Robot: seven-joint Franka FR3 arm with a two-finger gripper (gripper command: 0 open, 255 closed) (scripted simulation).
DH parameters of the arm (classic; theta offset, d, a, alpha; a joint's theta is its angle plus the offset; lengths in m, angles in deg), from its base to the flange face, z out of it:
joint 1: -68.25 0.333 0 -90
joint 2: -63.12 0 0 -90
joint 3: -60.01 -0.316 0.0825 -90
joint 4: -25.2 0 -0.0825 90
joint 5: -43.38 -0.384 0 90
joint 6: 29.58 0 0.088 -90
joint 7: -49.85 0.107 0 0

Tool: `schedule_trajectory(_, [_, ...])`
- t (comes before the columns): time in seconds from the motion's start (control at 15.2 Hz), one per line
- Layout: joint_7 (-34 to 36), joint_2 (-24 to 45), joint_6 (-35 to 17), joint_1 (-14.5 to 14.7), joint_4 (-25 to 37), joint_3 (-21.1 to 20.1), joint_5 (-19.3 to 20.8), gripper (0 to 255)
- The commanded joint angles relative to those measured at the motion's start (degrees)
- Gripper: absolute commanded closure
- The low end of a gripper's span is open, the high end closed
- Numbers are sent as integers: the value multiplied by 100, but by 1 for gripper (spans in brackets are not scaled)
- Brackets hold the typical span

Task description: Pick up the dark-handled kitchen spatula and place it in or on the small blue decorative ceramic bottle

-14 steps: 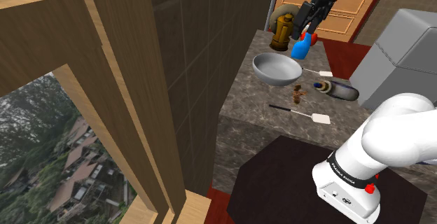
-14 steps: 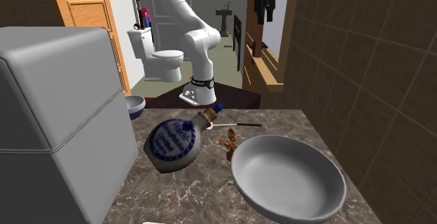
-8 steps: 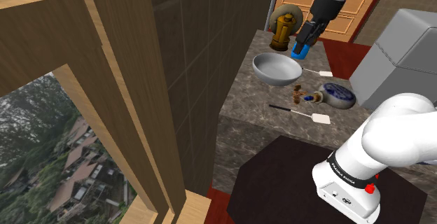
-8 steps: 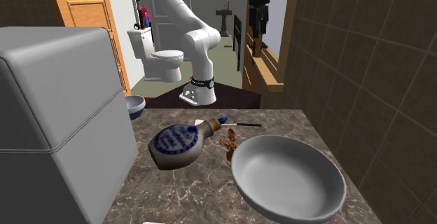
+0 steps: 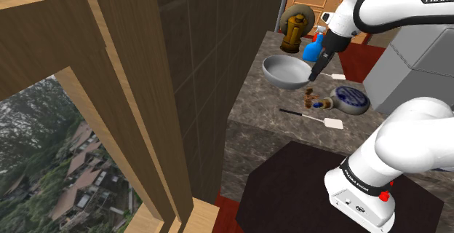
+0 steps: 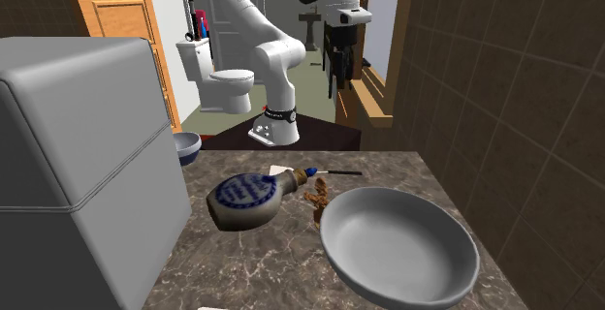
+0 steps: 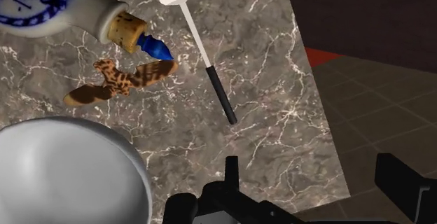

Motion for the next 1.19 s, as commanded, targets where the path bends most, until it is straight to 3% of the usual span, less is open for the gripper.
schedule_trajectory(0.0, [-339, 29, -333, -73, -316, 244, 200, 0])
schedule_trajectory(0.4, [-1332, 593, -1492, -311, -970, 1053, 842, 0])
schedule_trajectory(0.73, [-2215, 1646, -2740, -394, -1210, 1843, 1329, 0])
schedule_trajectory(0.92, [-2813, 2523, -3597, -244, -1203, 2403, 1452, 0])
schedule_trajectory(1.06, [-3315, 3187, -4195, 30, -1143, 2855, 1332, 0])
schedule_trajectory(1.12, [-3372, 3255, -4254, 67, -1135, 2903, 1306, 0])
